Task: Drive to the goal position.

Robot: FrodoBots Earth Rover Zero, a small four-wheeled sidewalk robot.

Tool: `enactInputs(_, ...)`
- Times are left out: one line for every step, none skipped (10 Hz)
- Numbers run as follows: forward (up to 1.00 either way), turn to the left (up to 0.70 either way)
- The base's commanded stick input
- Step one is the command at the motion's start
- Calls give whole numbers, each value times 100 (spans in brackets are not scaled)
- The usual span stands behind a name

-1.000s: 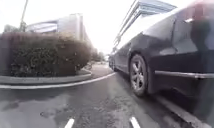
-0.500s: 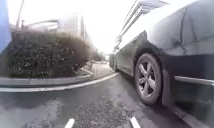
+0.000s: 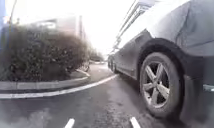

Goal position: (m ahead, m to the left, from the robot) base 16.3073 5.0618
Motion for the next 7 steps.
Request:
enactInputs(70, -11)
enactInputs(70, -13)
enactInputs(70, -9)
enactInputs(70, -5)
enactInputs(70, 0)
enactInputs(70, 0)
enactInputs(70, 0)
